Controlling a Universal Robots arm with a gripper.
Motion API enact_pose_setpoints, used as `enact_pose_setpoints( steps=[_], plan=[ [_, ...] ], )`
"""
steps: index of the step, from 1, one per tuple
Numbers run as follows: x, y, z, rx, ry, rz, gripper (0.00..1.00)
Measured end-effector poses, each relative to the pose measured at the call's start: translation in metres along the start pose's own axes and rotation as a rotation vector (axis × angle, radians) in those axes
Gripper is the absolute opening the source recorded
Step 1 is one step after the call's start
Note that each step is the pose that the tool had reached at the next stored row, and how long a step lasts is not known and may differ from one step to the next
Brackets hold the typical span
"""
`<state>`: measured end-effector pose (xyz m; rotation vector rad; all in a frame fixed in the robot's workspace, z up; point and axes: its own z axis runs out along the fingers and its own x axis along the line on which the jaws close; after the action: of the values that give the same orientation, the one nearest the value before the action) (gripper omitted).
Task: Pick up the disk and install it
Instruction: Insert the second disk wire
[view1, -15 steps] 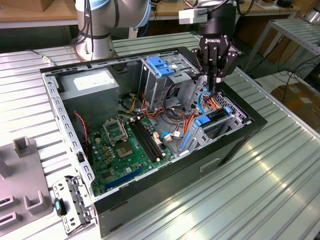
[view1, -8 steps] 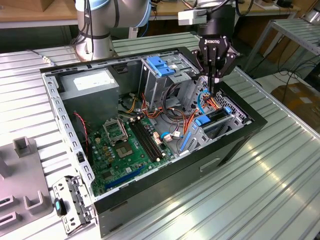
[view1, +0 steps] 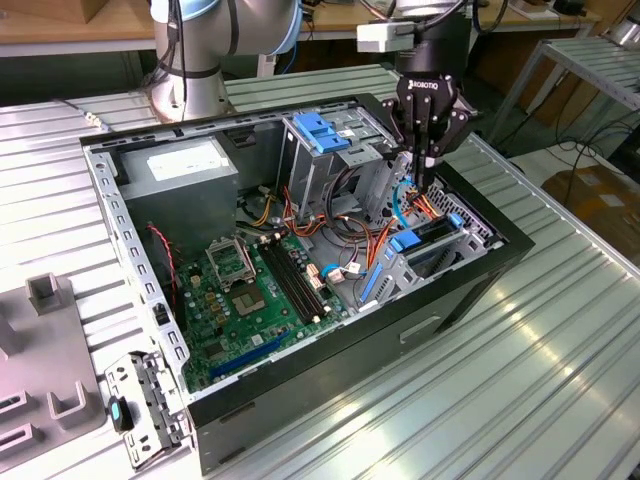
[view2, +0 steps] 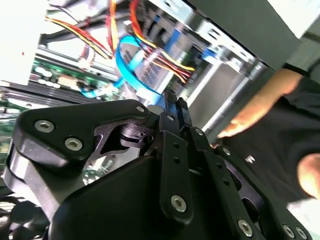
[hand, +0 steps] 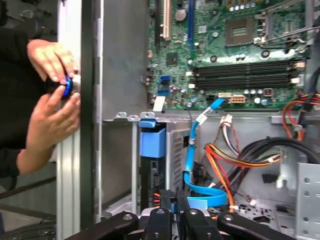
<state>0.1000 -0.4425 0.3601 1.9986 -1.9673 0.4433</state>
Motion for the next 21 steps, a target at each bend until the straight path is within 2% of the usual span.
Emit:
enact_pose_setpoints(
  steps=[1,2,3,4,5,6,16,19,21],
  plan=[
    [0.0003,0.0,0.0002,0.0003,-0.019,0.0,0.16],
    [0.0007,0.0,0.0004,0.0007,-0.0409,0.0,0.16],
    [0.0011,0.0,0.0006,0.0009,-0.0595,0.0,0.16],
    [0.0025,0.0001,0.0012,0.0013,-0.0812,0.0,0.16],
    [0.0039,0.0001,0.0018,0.0017,-0.0856,-0.001,0.16],
    [0.0057,0.0001,0.0027,0.0021,-0.0872,-0.002,0.16],
    [0.0312,0.0019,0.0145,0.0054,-0.0904,-0.009,0.16],
    [0.0408,0.0026,0.019,0.0067,-0.0964,-0.012,0.16],
    [0.0408,0.0026,0.019,0.0067,-0.0965,-0.012,0.16]
  ],
)
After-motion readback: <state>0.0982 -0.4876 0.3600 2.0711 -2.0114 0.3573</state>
